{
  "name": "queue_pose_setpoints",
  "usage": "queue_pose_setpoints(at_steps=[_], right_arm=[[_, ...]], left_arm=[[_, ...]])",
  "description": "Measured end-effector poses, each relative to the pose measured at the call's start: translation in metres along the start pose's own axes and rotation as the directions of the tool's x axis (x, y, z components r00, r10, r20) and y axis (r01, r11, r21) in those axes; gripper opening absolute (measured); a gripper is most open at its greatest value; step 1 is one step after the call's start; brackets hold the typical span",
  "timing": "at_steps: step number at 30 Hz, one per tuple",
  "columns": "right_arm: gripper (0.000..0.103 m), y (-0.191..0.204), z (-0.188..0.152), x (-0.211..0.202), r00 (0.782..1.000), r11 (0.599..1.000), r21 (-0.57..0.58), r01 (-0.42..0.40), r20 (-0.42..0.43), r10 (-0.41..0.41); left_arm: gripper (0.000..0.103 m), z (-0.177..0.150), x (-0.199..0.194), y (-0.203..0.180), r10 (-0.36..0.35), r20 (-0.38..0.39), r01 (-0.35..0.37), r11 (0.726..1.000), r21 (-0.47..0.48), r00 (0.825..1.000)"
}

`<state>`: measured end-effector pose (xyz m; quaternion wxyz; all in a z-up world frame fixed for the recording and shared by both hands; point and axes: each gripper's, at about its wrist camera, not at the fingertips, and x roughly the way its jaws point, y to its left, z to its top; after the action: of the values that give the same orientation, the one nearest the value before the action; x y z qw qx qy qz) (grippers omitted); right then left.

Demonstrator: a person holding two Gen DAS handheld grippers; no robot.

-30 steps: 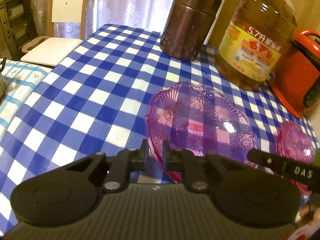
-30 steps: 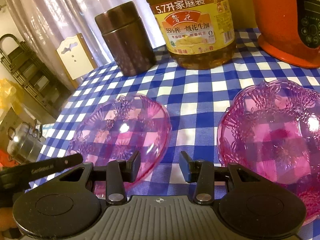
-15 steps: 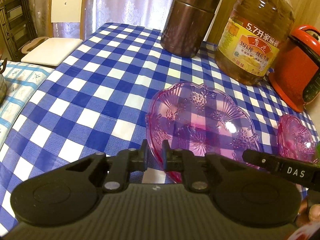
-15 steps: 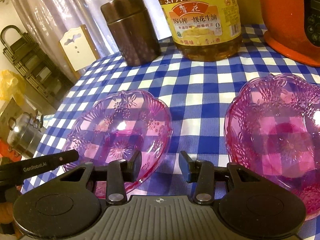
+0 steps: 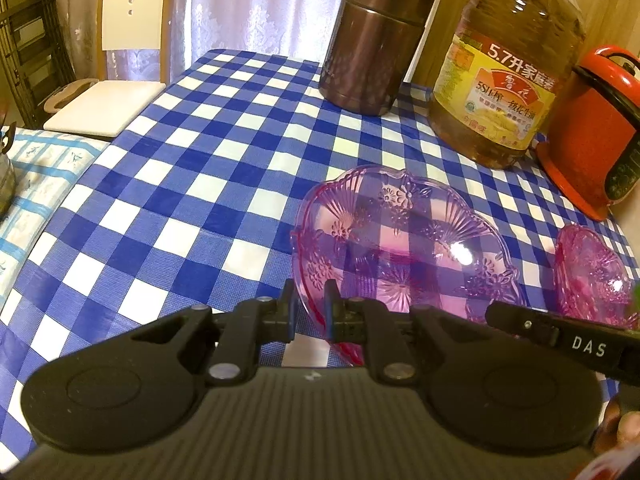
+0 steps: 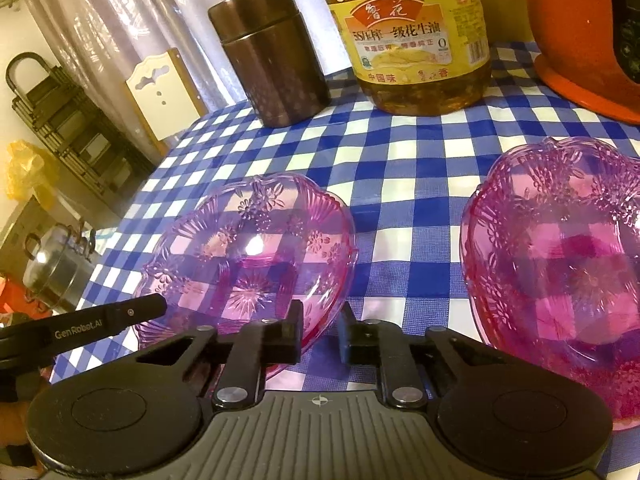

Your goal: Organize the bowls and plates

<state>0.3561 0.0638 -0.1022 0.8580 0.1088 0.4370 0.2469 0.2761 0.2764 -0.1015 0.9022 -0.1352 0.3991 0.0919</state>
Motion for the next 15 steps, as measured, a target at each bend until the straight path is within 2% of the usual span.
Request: queue_pose_setpoints(at_steps=[6, 15], right_arm=[[0.017, -0.002, 0.004, -0.016, 1.000, 1.000, 0.013, -0.006, 0.018, 0.006], [0.017, -0.007, 0.013, -0.060, 0.996, 1.000, 0.007, 0.003, 0.092, -0.003]], left_arm=[[0.012, 0.005, -0.013, -0.008, -0.013, 0.032, 0.013, 1.000, 0.009, 0.999], [0.012, 0.011, -0.042, -0.039, -0.065, 0.105, 0.061, 0.997, 0.037, 0.992]])
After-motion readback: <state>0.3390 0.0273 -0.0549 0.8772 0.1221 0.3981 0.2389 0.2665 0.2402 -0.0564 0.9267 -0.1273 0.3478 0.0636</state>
